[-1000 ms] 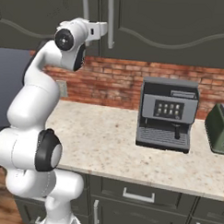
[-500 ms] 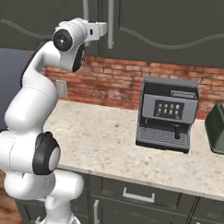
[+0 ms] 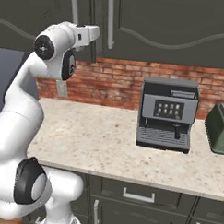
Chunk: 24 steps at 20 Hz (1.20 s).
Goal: Open the cabinet directly in front. Then move the liquor and the cup to the dining counter with the candle on it.
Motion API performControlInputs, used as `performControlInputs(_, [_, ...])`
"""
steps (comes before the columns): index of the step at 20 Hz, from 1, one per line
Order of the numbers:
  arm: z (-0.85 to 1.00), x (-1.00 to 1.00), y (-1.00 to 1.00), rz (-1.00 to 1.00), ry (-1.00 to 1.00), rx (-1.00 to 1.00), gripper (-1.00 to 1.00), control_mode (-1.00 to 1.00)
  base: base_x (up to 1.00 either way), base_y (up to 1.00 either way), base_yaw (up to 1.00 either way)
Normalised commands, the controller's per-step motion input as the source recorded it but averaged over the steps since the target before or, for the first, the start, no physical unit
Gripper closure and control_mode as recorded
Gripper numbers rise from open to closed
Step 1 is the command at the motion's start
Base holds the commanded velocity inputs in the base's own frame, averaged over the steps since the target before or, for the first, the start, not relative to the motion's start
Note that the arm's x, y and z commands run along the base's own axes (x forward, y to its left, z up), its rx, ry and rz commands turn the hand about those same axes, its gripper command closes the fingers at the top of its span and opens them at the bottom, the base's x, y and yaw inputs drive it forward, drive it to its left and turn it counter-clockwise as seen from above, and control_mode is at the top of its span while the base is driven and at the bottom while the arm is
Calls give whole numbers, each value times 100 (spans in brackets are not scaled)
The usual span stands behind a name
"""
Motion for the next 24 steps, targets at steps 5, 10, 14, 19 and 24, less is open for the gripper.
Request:
performControlInputs(5, [32,-100,28,-14,5,0,100,-100,0,0,0])
performControlInputs(10, [25,-100,52,-18,14,0,100,-100,0,0,0])
performControlInputs(14, [2,-100,73,-15,5,0,100,-100,0,0,0])
performControlInputs(19, [-15,-100,91,-13,0,0,100,-100,0,0,0])
performControlInputs(24, [-55,-95,95,-9,-3,0,100,-100,0,0,0])
